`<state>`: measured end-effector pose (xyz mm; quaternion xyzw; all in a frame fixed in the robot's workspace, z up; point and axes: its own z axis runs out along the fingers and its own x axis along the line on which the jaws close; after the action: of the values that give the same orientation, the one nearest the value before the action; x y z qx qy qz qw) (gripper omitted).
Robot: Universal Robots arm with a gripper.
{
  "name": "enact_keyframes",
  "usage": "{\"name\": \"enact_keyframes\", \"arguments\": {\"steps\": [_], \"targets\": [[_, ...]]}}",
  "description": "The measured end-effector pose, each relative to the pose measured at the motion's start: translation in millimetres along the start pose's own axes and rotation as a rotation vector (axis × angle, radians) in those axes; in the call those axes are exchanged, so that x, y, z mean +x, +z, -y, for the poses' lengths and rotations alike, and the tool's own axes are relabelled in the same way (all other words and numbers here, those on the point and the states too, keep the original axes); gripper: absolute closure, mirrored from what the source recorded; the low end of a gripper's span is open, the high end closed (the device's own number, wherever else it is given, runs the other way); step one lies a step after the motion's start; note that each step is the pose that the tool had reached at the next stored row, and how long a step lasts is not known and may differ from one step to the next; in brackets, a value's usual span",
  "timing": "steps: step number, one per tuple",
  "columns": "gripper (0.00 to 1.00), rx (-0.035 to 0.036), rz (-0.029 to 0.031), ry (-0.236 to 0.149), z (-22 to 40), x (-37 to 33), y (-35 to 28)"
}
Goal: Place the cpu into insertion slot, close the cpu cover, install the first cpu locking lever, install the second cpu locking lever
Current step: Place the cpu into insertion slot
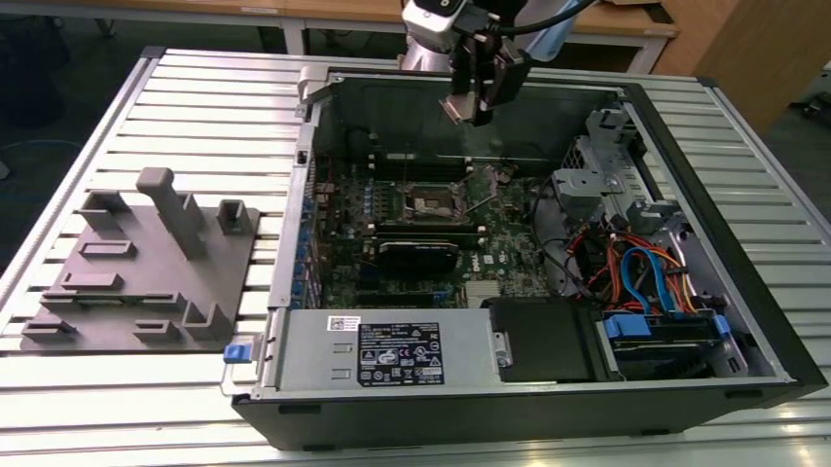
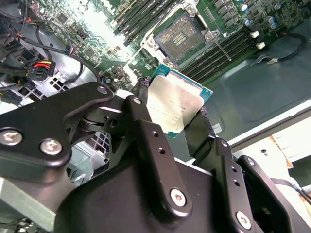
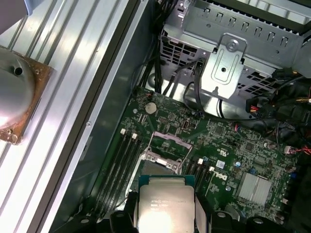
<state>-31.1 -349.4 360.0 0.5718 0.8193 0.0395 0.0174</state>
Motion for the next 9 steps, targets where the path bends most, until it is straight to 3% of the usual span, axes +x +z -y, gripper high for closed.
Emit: {"name": "enact_keyframes", "arguments": {"steps": [9], "targets": [[0.46,-0.0010,0.0052,0.061,0.0,0.0,0.3]]}}
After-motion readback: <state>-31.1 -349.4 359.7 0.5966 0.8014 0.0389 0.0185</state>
